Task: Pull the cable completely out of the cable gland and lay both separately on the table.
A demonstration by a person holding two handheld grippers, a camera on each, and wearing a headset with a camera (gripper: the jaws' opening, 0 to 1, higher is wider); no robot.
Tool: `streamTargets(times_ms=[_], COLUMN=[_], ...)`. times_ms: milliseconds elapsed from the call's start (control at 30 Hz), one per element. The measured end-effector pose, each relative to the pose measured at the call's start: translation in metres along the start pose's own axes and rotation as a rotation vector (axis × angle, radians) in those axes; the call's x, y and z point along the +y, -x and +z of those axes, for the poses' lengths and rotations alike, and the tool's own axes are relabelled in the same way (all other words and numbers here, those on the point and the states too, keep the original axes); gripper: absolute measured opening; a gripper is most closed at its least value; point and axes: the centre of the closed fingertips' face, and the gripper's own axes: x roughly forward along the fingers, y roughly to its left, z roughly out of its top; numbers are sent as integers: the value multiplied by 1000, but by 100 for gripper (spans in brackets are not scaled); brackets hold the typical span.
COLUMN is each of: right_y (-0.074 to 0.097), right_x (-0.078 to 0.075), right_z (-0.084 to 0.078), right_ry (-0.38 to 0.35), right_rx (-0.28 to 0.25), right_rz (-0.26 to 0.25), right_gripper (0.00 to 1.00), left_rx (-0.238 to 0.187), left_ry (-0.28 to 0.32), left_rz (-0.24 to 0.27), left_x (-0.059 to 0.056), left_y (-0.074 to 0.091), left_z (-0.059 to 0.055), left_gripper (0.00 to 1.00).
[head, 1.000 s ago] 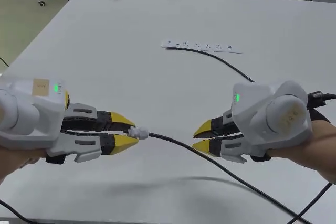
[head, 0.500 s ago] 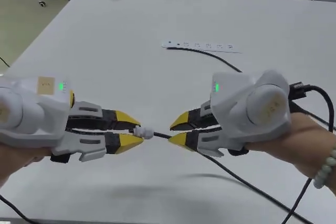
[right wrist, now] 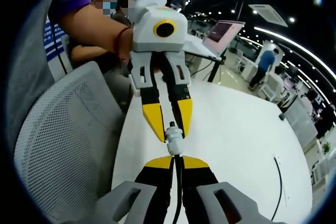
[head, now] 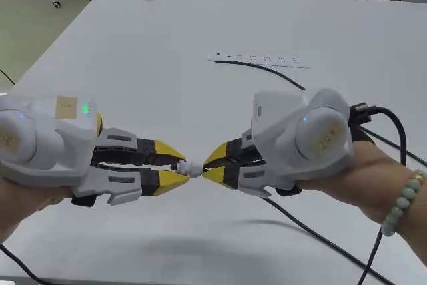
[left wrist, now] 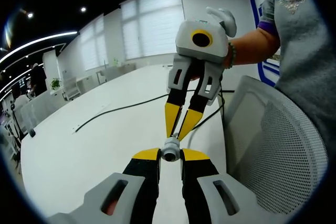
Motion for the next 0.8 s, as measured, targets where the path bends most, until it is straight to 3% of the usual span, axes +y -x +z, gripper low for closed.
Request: streamTargets(times_ms=[367,567,800], right_y=[7,13,20], right_x=[-6,-17,-53], right_z=[-11,-25,-28], right_ry=[21,8,-49], right_rx=[30,64,69], right_rz=[-14,-32,-118], right_gripper=[0,0,0], left_rx=[-3,-2,5], left_ry=[1,19,30], left_rz=[7,48,59], left_x=[3,15,20], left_y=[-1,8,7], left_z=[0,-5,-12], left_gripper=[15,15,15])
